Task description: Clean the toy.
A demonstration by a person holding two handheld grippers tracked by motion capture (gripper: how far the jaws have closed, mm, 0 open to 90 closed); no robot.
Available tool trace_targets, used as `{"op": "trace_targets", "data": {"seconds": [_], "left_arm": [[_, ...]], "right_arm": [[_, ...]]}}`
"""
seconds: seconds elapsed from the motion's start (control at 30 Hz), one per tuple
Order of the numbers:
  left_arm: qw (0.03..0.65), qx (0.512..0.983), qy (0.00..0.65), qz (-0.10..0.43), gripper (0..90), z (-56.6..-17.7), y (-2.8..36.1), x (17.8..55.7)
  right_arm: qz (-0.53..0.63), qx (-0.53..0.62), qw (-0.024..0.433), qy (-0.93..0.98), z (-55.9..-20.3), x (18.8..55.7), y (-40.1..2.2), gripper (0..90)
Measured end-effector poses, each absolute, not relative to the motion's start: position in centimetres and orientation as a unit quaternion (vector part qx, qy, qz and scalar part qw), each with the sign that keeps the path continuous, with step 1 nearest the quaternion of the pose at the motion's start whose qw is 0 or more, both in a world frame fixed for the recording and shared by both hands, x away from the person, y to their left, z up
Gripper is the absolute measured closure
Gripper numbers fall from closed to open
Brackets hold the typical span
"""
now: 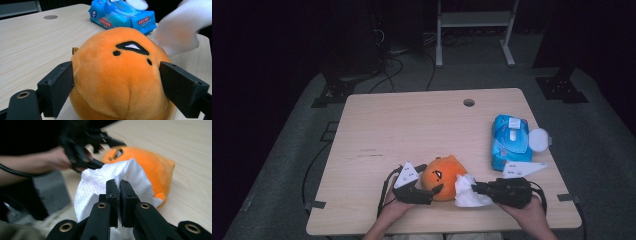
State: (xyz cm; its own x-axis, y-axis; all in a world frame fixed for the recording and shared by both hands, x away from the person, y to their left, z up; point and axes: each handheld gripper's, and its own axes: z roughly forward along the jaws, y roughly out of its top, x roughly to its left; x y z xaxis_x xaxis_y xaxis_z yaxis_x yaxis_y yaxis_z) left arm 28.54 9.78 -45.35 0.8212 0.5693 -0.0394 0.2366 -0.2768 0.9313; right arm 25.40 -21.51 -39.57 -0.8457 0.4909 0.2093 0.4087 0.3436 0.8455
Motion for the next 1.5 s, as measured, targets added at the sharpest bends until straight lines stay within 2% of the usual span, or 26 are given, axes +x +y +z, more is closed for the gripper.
{"op": "trace_targets", "data": {"seconds": [0.17, 0.27, 0.33, 0.47, 0.6, 0.7, 0.8, 0.9, 1.0, 1.13, 1.23, 1.33, 1.4, 1.5], "left_arm": [[0.544, 0.785, 0.257, 0.148, 14.0, -45.4, 9.9, 28.6], [0.545, 0.785, 0.257, 0.145, 14.1, -45.4, 9.9, 28.7], [0.544, 0.786, 0.256, 0.143, 14.1, -45.4, 9.9, 28.7], [0.538, 0.793, 0.254, 0.135, 14.0, -45.5, 9.6, 28.6], [0.535, 0.797, 0.253, 0.124, 13.8, -45.5, 9.7, 28.8], [0.543, 0.79, 0.248, 0.138, 13.7, -45.2, 10.0, 28.6], [0.545, 0.789, 0.245, 0.141, 13.9, -45.2, 9.9, 28.7], [0.533, 0.794, 0.249, 0.152, 19.2, -45.2, 9.9, 28.7], [0.525, 0.798, 0.254, 0.153, 22.4, -45.2, 9.9, 28.8], [0.53, 0.795, 0.258, 0.142, 22.5, -45.3, 10.1, 29.1], [0.53, 0.796, 0.258, 0.14, 22.3, -45.4, 10.1, 29.2], [0.533, 0.794, 0.261, 0.132, 21.2, -45.6, 10.2, 29.5], [0.533, 0.793, 0.265, 0.129, 21.3, -45.6, 10.4, 29.6], [0.534, 0.792, 0.266, 0.128, 21.9, -45.6, 10.4, 29.7]], "right_arm": [[0.476, 0.283, 0.062, 0.83, -41.7, 27.4, -20.2, 83.9], [0.463, 0.271, 0.09, 0.839, -42.1, 27.5, -19.5, 78.4], [0.46, 0.268, 0.1, 0.84, -42.6, 27.4, -19.2, 71.5], [0.47, 0.262, 0.105, 0.836, -43.5, 27.2, -18.6, 64.3], [0.47, 0.256, 0.119, 0.836, -43.7, 27.3, -17.8, 62.2], [0.476, 0.256, 0.118, 0.833, -43.9, 27.6, -17.6, 64.1], [0.47, 0.251, 0.108, 0.839, -44.2, 27.7, -17.2, 77.9], [0.47, 0.255, 0.107, 0.839, -44.2, 27.7, -17.1, 82.5], [0.477, 0.272, 0.113, 0.828, -43.8, 28.0, -18.0, 83.8], [0.447, 0.288, 0.168, 0.83, -43.8, 28.3, -19.1, 84.2], [0.449, 0.3, 0.159, 0.826, -44.2, 28.5, -19.3, 84.2], [0.473, 0.261, 0.145, 0.829, -43.4, 27.3, -17.4, 84.0], [0.47, 0.253, 0.151, 0.832, -43.4, 27.2, -17.1, 84.0], [0.479, 0.281, 0.136, 0.82, -43.7, 28.5, -18.5, 84.1]]}}
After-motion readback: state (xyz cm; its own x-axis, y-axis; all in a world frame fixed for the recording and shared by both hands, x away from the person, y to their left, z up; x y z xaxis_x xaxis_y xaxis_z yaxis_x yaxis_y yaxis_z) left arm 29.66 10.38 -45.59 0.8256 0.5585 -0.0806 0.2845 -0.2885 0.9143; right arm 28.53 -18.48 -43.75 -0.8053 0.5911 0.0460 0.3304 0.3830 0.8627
